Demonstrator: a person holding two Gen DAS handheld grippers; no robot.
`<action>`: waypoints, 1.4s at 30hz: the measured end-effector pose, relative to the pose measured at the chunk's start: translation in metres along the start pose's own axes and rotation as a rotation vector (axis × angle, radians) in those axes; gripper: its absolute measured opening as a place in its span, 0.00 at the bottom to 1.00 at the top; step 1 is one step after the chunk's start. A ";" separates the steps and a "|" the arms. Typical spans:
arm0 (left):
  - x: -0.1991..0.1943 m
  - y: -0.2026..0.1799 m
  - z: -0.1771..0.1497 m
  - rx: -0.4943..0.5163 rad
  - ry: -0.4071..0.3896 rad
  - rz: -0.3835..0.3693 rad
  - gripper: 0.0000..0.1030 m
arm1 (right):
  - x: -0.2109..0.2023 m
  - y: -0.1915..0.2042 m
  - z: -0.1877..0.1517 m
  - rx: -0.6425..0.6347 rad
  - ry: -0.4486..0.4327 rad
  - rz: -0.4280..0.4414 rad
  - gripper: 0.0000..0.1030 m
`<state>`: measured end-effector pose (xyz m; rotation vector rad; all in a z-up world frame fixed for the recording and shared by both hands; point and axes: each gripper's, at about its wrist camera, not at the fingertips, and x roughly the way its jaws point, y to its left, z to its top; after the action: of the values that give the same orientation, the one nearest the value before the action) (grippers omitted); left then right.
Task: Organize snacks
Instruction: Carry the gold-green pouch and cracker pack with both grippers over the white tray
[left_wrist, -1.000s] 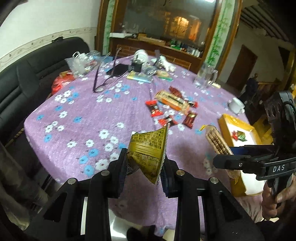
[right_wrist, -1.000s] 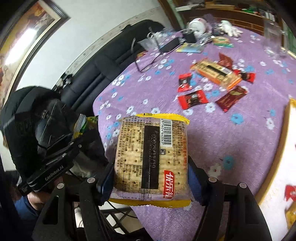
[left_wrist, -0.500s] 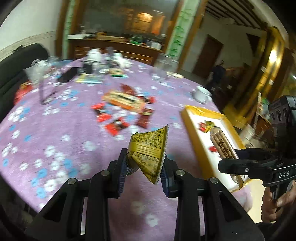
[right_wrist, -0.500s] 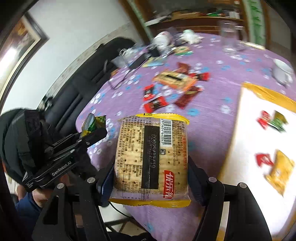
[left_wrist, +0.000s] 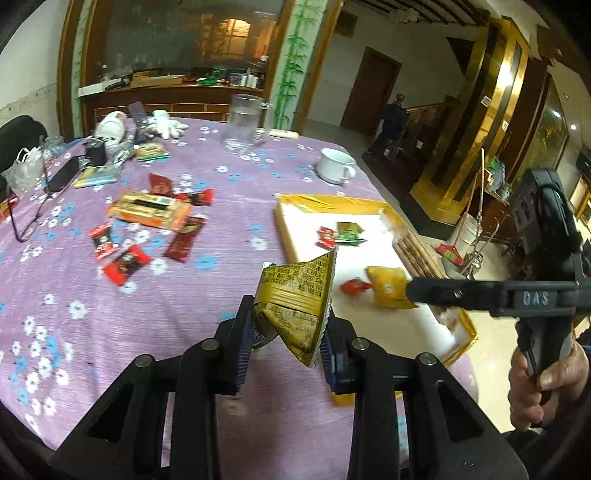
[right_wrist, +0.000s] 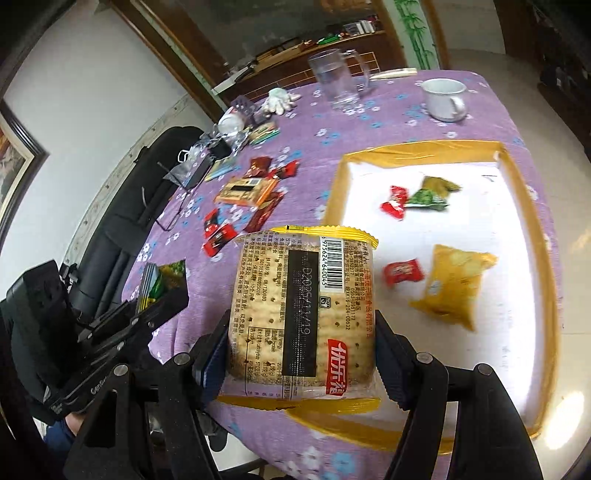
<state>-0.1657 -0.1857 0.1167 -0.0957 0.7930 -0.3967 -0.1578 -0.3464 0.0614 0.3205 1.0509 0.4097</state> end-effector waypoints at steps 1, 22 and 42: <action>0.002 -0.008 0.000 0.011 0.004 0.001 0.28 | -0.004 -0.008 0.002 0.004 -0.005 0.003 0.68; 0.049 -0.109 -0.010 0.039 0.105 0.039 0.28 | -0.021 -0.111 0.011 0.054 0.045 0.046 0.68; 0.085 -0.130 -0.033 0.014 0.207 0.048 0.28 | -0.005 -0.125 -0.010 0.027 0.137 0.063 0.68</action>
<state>-0.1759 -0.3354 0.0665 -0.0223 0.9950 -0.3702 -0.1469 -0.4580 0.0051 0.3541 1.1826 0.4799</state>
